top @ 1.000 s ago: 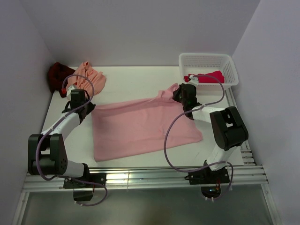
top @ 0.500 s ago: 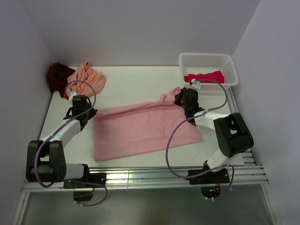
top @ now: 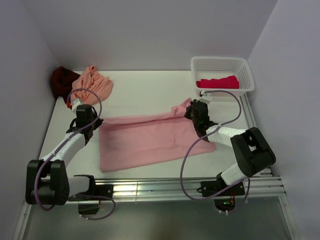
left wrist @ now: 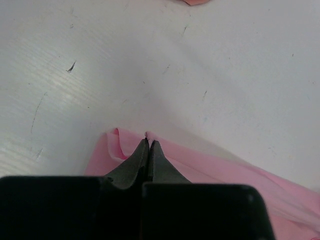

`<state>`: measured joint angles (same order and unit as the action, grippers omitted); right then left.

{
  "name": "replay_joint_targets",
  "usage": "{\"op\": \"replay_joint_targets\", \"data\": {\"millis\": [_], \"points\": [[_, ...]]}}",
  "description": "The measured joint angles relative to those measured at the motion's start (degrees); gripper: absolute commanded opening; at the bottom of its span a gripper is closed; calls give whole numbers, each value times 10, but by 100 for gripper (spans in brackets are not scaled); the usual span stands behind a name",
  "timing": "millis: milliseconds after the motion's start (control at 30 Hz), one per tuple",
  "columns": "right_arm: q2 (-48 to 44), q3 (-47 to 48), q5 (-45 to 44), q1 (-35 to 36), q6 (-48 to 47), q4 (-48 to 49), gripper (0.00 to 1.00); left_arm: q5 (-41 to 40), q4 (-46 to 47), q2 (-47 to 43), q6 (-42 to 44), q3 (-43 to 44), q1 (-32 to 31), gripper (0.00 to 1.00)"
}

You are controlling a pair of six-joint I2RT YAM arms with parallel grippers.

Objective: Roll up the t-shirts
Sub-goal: Fold the tshirt

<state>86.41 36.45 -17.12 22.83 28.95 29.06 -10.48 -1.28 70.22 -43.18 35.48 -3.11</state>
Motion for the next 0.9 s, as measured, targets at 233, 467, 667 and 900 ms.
{"op": "replay_joint_targets", "data": {"millis": [233,467,667,900], "points": [[-24,-31,-40,26,2,-7,0,-4,0,-9,0,-11,-1,0],[-49,-50,-66,38,6,-9,0,-5,-1,-18,0,-27,-1,0],[-75,-63,-82,48,10,-12,0,-5,-2,-21,-2,-35,-1,0],[-89,-81,-94,59,14,-14,0,-4,0,-34,-6,-42,-2,0]]}}
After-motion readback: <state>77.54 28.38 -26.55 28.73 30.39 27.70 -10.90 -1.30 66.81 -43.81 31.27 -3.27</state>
